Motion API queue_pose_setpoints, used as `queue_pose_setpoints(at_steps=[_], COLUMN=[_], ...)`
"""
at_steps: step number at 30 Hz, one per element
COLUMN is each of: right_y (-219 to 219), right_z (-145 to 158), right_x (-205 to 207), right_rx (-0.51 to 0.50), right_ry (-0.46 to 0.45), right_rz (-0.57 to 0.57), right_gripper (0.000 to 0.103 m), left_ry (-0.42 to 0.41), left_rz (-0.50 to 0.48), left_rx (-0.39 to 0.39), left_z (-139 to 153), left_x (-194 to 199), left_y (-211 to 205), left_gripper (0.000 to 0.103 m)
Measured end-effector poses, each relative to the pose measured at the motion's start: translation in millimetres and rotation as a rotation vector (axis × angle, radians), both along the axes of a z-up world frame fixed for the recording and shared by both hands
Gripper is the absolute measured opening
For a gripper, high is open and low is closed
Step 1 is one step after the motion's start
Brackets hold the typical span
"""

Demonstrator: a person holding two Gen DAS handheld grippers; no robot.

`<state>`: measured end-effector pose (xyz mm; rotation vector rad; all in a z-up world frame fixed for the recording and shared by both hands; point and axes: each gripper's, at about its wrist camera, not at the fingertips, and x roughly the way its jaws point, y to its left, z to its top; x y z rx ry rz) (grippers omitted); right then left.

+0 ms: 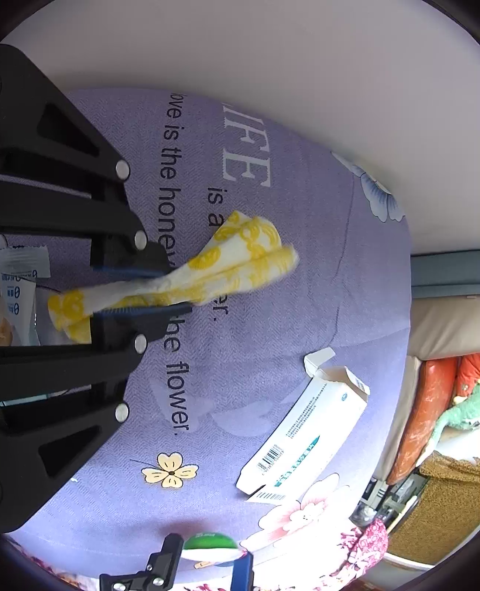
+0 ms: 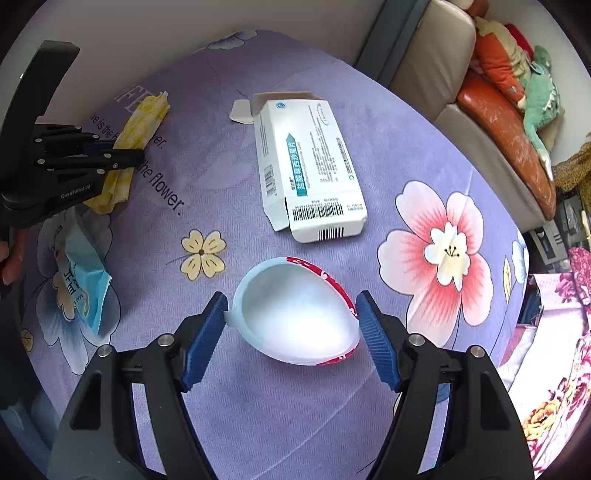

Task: Collect trash
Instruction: 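Grasp the yellow napkin with the left gripper while the right grasps the white-red lid, then carry the napkin and lid over the teal bin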

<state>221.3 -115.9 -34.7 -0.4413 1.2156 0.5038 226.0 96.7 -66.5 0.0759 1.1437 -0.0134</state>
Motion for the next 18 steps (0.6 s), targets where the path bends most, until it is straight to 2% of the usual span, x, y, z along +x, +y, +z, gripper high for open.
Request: queue_pose_setpoints(at_steps=[3,8,13,18], right_y=[-11.8,-42.3,-86.5,-141.7], right_z=[-0.7,3.3,11.1,15.4], right_x=[-7.8,-21.1,-40.3,-59.2], right_rx=[0.019,0.056,0.099,0.124], right_ry=[0.000,-0.006,-0.019,-0.032], right_rz=[-0.041,-0.113,-0.212,-0.335], right_gripper=[0.068,0.068,0.069,0.069], left_ry=[-0.017,-0.052,-0.066,-0.047], left_rz=[-0.016,-0.060,-0.135,-0.234], left_rx=[0.029,0.029,-0.047,-0.094], left_z=[5.7,24.7,41.6,44.2], left_x=[-5.3,-15.0,-28.8,-42.7], left_y=[-11.3,-34.5,-69.6,-124.7], left_gripper=[0.009,0.009,0.009,0.009])
